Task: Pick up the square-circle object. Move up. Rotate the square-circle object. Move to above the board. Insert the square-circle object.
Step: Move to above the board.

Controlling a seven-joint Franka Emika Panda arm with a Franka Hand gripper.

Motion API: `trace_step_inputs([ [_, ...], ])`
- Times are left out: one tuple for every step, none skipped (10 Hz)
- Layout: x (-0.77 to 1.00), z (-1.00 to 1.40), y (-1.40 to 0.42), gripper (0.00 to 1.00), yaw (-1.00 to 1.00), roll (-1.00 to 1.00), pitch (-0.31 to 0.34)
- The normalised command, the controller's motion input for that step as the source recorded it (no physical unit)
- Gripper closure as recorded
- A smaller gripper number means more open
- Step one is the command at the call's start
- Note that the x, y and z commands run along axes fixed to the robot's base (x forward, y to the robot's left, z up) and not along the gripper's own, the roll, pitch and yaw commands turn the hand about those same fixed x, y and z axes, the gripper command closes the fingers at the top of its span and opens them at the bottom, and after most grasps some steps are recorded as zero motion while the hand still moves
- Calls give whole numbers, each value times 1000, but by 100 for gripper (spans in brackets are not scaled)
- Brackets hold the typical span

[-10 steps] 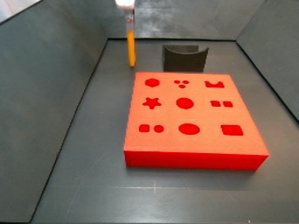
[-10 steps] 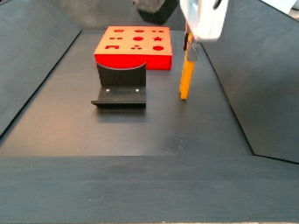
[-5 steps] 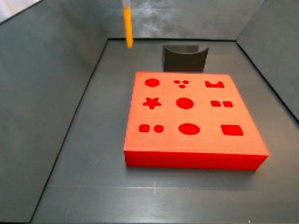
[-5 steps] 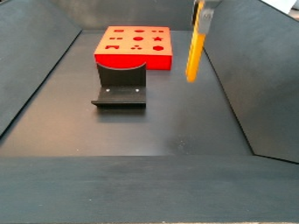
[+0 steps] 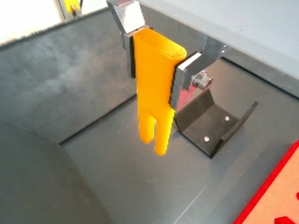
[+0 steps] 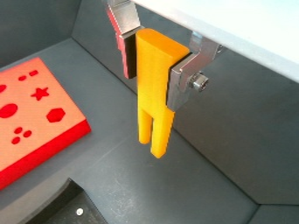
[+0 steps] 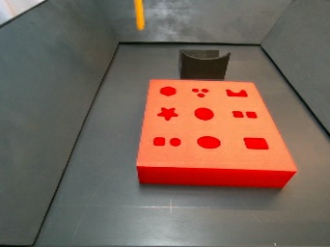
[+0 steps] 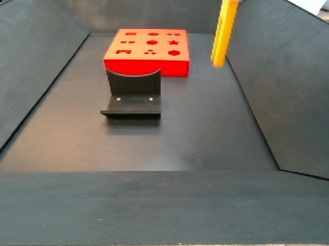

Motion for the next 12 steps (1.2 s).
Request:
trace_step_inputs([
  [1,683,43,100,-7,23,106],
  [6,459,34,100,-10,16,106],
  [9,294,30,100,-12,11,106],
  [211,182,-1000,100,1000,-3,54],
  [214,159,-1000,100,1000,0,53],
  [216,168,-1000,100,1000,1,57],
  [221,174,-1000,100,1000,-8,61],
  [226,170,-1000,100,1000,-8,65],
  [232,173,-1000,100,1000,-6,71],
  [242,177,-1000,100,1000,-10,79],
  [253,177,-1000,100,1000,-13,85],
  [264,180,-1000,100,1000,-11,95],
])
